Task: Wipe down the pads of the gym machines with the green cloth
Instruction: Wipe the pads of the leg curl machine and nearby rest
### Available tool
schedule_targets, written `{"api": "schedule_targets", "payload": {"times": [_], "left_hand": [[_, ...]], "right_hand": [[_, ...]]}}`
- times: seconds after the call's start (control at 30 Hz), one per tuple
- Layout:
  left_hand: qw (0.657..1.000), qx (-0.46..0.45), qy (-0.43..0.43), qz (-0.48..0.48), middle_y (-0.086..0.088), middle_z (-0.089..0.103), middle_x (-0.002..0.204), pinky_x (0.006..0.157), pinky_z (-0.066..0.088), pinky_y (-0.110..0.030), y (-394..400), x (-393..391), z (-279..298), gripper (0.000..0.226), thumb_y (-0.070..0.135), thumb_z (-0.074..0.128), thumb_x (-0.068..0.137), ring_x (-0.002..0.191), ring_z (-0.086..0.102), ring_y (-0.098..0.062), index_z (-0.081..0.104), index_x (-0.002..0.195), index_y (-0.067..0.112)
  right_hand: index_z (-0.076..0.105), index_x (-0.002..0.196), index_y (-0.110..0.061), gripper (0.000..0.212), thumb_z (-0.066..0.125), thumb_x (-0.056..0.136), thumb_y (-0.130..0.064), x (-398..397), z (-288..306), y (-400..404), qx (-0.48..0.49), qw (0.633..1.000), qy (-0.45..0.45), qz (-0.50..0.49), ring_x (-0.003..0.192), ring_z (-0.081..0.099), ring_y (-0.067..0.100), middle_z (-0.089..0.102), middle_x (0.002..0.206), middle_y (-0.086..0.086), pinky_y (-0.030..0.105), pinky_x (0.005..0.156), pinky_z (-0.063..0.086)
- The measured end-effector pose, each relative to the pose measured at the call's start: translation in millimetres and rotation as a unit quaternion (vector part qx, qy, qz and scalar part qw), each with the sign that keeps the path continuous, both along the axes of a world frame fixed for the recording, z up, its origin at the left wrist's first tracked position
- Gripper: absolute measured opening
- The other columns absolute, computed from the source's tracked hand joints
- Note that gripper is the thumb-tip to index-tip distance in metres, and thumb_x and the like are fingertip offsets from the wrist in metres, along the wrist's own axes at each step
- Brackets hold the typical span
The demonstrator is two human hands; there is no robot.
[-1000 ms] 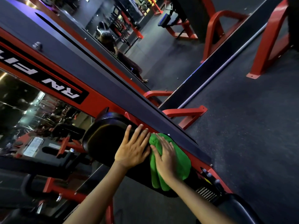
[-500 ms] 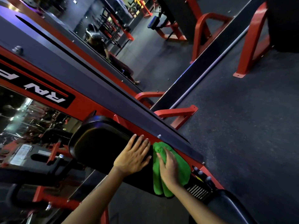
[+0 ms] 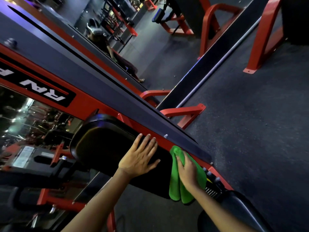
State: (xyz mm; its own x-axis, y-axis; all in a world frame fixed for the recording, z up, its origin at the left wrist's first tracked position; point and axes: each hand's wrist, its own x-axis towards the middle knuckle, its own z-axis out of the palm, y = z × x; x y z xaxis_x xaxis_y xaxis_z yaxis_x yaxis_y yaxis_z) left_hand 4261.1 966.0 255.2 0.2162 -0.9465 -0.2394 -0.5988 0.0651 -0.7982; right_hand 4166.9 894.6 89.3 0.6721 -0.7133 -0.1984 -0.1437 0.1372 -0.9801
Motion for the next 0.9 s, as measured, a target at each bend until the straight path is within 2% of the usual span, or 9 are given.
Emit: {"api": "schedule_targets", "payload": {"times": [0.1, 0.2, 0.3, 0.43, 0.53, 0.67, 0.8, 0.9], "left_hand": [[1.000, 0.014, -0.006, 0.010, -0.012, 0.062, 0.127, 0.117, 0.009, -0.048, 0, -1, 0, 0.069, 0.051, 0.019, 0.098, 0.125, 0.050, -0.032, 0.064, 0.121, 0.005], [1.000, 0.010, -0.005, 0.004, -0.012, 0.061, 0.127, 0.116, 0.012, -0.048, 0, 0, 0, 0.066, 0.052, 0.024, 0.097, 0.124, 0.051, -0.032, 0.064, 0.121, 0.005], [1.000, 0.003, -0.005, -0.001, -0.013, 0.061, 0.128, 0.115, 0.013, -0.048, 1, 1, 0, 0.067, 0.051, 0.023, 0.098, 0.123, 0.053, -0.033, 0.064, 0.121, 0.004], [1.000, 0.003, 0.000, -0.003, -0.013, 0.061, 0.127, 0.116, 0.012, -0.048, 1, 0, 0, 0.067, 0.051, 0.023, 0.097, 0.123, 0.053, -0.033, 0.064, 0.120, 0.004], [1.000, -0.002, 0.004, -0.004, -0.013, 0.061, 0.127, 0.116, 0.012, -0.048, 1, 0, 0, 0.067, 0.051, 0.022, 0.098, 0.122, 0.054, -0.032, 0.064, 0.120, 0.004], [1.000, -0.008, 0.001, -0.011, -0.013, 0.061, 0.128, 0.116, 0.012, -0.048, 2, 2, -2, 0.069, 0.051, 0.018, 0.099, 0.123, 0.053, -0.032, 0.063, 0.122, 0.004], [0.999, -0.035, 0.005, -0.039, -0.014, 0.057, 0.133, 0.116, 0.013, -0.047, 3, 4, -4, 0.067, 0.054, 0.031, 0.094, 0.126, 0.050, -0.032, 0.054, 0.130, 0.002], [0.996, -0.063, 0.024, -0.065, -0.015, 0.047, 0.142, 0.116, 0.013, -0.045, 3, 5, -3, 0.073, 0.054, 0.039, 0.090, 0.135, 0.035, -0.029, 0.037, 0.139, 0.001]], "right_hand": [[0.049, 0.134, 0.000, 0.042, 0.053, 0.097, -0.020, -7, -21, -10, 0.035, 0.997, 0.067, 0.028, 0.112, 0.060, 0.028, 0.061, 0.125, 0.017, 0.020, 0.085, 0.040], [0.044, 0.140, -0.006, 0.047, 0.048, 0.099, -0.029, -3, -9, -14, 0.049, 0.993, 0.101, 0.047, 0.115, 0.058, 0.026, 0.059, 0.129, 0.016, 0.025, 0.089, 0.043], [0.042, 0.140, -0.012, 0.049, 0.048, 0.097, -0.034, 6, 25, -5, 0.020, 0.998, 0.044, 0.051, 0.110, 0.060, 0.022, 0.060, 0.126, 0.010, 0.023, 0.087, 0.049], [0.048, 0.135, -0.004, 0.045, 0.055, 0.095, -0.025, -1, 33, 3, 0.011, 0.999, -0.017, 0.033, 0.124, 0.053, 0.022, 0.055, 0.133, 0.010, 0.017, 0.096, 0.035], [0.047, 0.135, -0.002, 0.045, 0.054, 0.096, -0.022, -12, 2, 1, 0.062, 0.997, 0.037, 0.038, 0.125, 0.052, 0.026, 0.054, 0.134, 0.016, 0.023, 0.101, 0.036], [0.041, 0.141, -0.008, 0.050, 0.050, 0.097, -0.029, -20, -18, -4, 0.141, 0.985, 0.097, 0.039, 0.129, 0.047, 0.026, 0.049, 0.141, 0.013, 0.029, 0.103, 0.036], [0.039, 0.143, -0.014, 0.053, 0.048, 0.096, -0.037, -7, 7, 0, 0.104, 0.991, 0.071, 0.040, 0.131, 0.044, 0.025, 0.047, 0.143, 0.009, 0.032, 0.103, 0.039], [0.043, 0.140, -0.016, 0.048, 0.051, 0.096, -0.033, 1, 37, 1, 0.048, 0.997, 0.050, 0.036, 0.129, 0.046, 0.022, 0.050, 0.140, 0.005, 0.024, 0.098, 0.038]]}}
